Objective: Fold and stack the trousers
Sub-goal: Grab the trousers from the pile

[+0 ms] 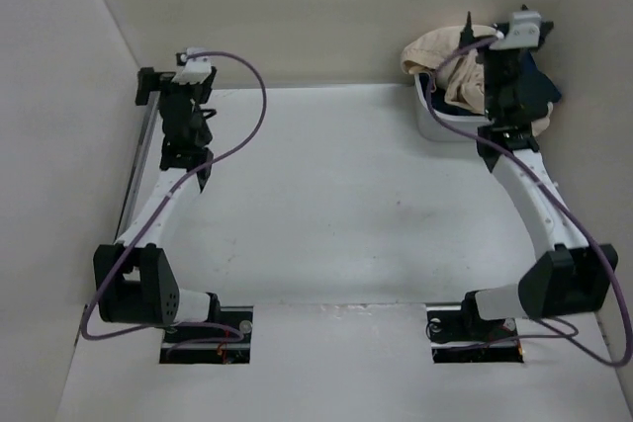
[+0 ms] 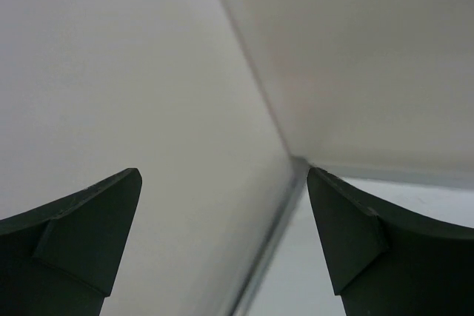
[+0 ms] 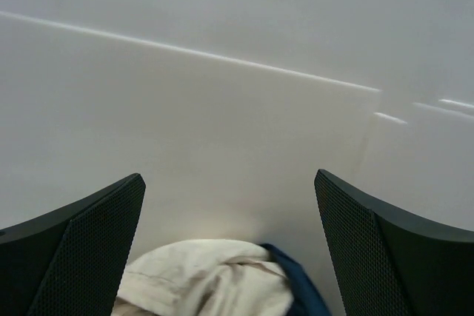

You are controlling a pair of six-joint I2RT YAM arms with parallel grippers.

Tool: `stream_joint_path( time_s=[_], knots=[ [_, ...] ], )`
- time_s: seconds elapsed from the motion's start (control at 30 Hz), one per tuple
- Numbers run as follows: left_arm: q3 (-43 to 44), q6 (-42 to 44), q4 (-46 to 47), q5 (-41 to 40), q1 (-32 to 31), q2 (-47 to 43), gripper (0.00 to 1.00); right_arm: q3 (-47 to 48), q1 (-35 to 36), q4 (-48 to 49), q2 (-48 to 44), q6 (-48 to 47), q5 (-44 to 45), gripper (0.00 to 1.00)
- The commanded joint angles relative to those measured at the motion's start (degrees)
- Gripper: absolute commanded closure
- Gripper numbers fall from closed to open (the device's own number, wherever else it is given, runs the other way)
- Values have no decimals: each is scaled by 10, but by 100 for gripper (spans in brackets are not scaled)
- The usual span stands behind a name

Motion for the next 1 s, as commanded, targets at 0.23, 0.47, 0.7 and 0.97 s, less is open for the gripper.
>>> stream_joint_path(
  time_s=[0.23, 0.47, 0.7, 0.97],
  knots=[
    [323, -227, -616, 335, -53, 149, 0, 674, -23, -664, 449, 129, 46, 0],
    [353, -228, -601, 376, -60, 227, 0, 699, -44, -640, 555, 276, 45, 0],
    [361, -215, -594, 344, -71, 269, 0, 696, -47, -555, 631, 380, 54, 0],
    [341, -211, -582, 331, -66, 254, 2, 642, -60, -480, 597, 432, 39, 82]
  ],
)
